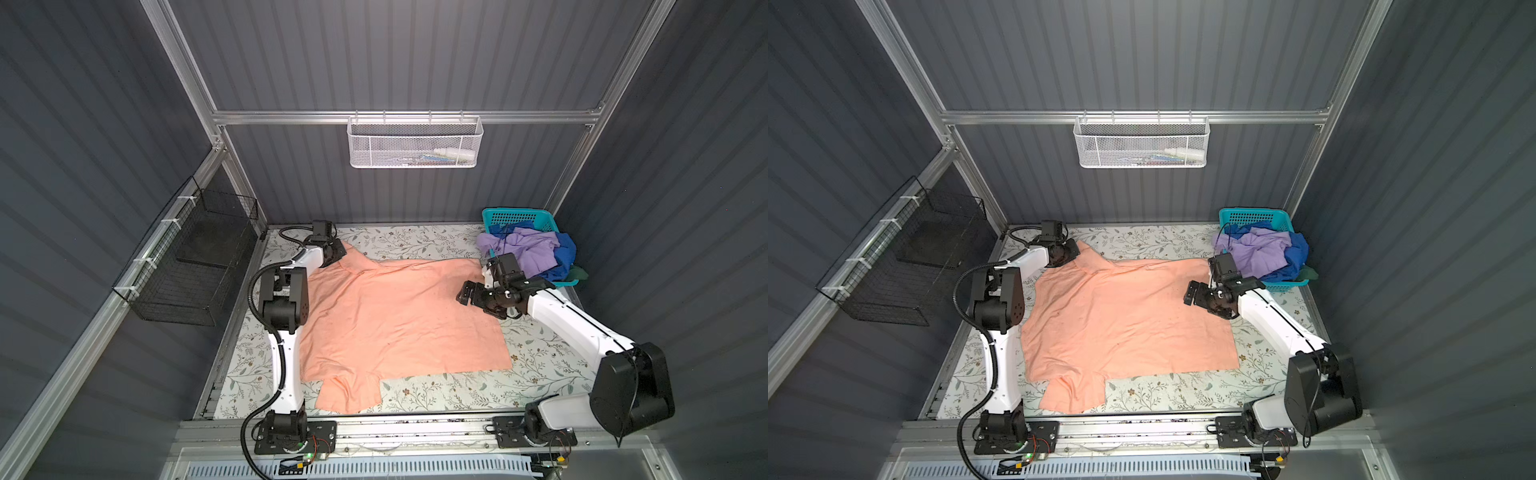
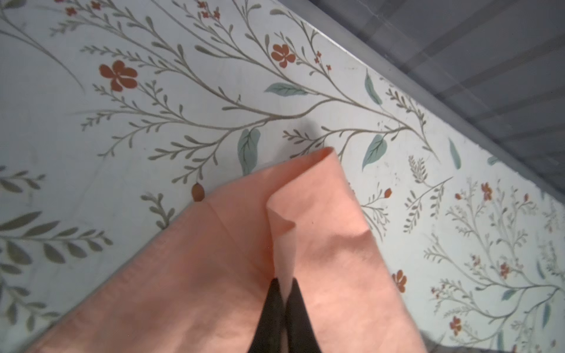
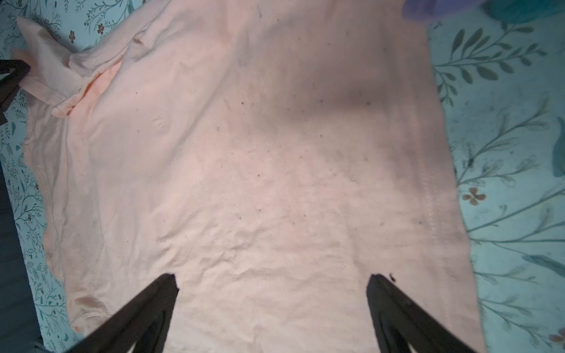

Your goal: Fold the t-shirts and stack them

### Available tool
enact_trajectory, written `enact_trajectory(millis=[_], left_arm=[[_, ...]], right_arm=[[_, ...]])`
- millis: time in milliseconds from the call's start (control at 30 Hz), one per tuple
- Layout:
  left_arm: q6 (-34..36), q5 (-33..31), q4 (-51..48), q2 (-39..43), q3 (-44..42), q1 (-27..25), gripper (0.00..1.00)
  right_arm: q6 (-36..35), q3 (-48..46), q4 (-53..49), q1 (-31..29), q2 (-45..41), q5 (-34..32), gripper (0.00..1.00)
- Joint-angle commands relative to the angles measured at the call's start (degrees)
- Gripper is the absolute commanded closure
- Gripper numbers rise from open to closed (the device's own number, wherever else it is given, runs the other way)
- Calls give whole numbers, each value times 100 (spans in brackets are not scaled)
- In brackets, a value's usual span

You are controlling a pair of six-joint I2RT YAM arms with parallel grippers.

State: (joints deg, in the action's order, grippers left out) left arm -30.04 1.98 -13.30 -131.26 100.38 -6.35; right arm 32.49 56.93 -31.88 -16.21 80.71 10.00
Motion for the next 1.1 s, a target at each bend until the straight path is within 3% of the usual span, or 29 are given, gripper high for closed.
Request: enact_trajectory(millis=[0, 533, 1067], left_arm=[[-64, 154, 97, 371, -17, -33, 100], [-564, 449, 60, 2265, -1031, -76, 100], [-625, 446, 9, 3847, -2842, -582, 100]], right_arm=[[78, 174, 173, -6, 303, -150, 1], [-480, 2746, -85, -9, 2543, -742, 1], [-614, 4145, -480, -23, 3726, -1326, 2]])
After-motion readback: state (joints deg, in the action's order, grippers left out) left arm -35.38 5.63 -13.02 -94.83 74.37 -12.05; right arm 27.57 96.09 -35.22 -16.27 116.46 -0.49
